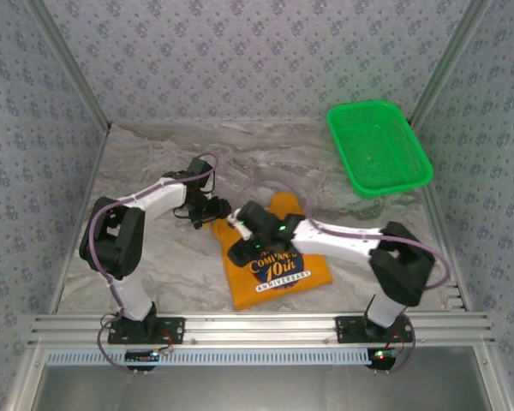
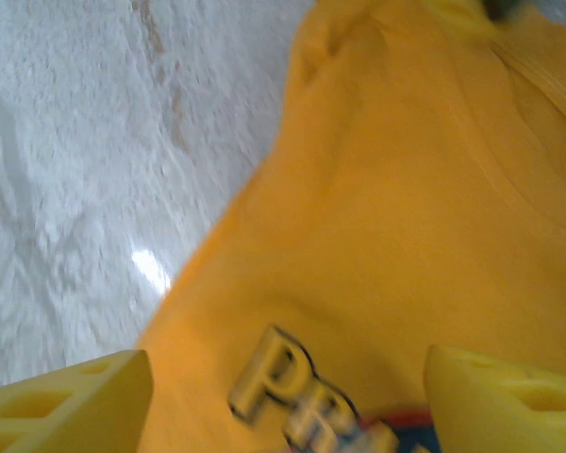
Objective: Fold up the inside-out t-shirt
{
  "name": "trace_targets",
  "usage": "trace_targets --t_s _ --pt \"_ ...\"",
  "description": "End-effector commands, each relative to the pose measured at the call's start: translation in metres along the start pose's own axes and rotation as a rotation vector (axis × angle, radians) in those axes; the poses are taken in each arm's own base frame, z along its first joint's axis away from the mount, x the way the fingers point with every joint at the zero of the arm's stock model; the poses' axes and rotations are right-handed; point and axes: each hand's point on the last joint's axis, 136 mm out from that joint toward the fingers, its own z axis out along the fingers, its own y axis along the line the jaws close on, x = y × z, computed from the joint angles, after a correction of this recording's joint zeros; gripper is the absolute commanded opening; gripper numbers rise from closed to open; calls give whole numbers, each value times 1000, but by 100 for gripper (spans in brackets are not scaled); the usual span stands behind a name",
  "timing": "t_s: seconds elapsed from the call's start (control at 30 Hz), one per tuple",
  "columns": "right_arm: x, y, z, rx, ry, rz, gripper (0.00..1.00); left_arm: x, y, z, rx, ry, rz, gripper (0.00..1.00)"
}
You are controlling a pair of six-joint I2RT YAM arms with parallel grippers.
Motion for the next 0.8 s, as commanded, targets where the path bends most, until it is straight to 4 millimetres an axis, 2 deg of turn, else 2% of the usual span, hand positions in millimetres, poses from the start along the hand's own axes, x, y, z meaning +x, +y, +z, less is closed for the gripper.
trace_targets --t_s 0.0,0.1,0.2,0.27,0.37,0.47,0.53,0.63,0.77 --pt "-27 4 9 178 -51 -64 73 13 9 2 1 39 -42 71" --pt "-26 17 25 231 -22 -120 62 18 18 1 17 35 -92 71" --pt "-21 23 42 241 16 -139 53 23 16 6 50 49 -145 71" --pt "-16 20 52 268 66 -135 47 21 13 12 78 49 -192 67" --pt "-7 11 58 314 113 -111 45 18 5 17 117 53 -226 57" --pt "0 5 58 343 148 -88 40 16 3 15 124 45 -242 49" --pt "6 3 57 361 166 -78 40 16 1 13 129 46 -239 47" --pt "11 2 55 370 177 -69 40 16 -4 11 149 55 -235 36" --pt "12 7 50 358 172 -75 22 13 -7 7 153 47 -229 19"
